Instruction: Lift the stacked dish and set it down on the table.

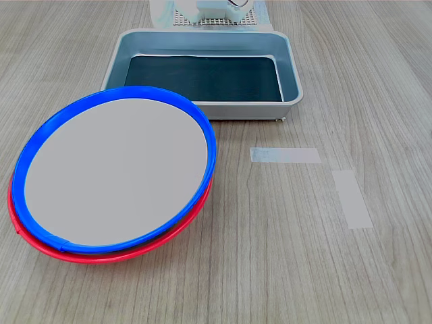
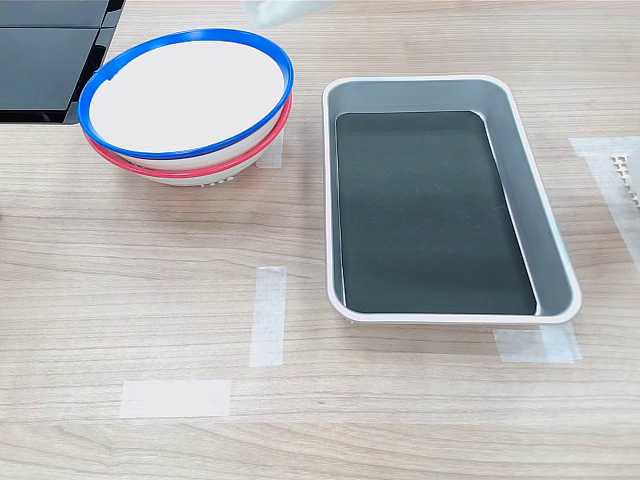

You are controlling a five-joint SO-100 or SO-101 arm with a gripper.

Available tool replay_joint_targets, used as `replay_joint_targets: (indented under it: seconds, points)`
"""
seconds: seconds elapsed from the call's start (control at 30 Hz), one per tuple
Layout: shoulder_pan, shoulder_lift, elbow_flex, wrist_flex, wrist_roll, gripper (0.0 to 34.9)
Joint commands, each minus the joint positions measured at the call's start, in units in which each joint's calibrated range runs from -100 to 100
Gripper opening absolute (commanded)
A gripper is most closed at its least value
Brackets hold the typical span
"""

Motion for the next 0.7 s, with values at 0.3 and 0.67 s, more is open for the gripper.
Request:
replay_joint_targets:
  seconds: [0.3, 0.67]
  points:
    - [4.7, 8.4, 3.7, 0.1, 3.6, 12.9]
    - [4.0, 15.0, 1.2, -3.9, 3.2, 10.2]
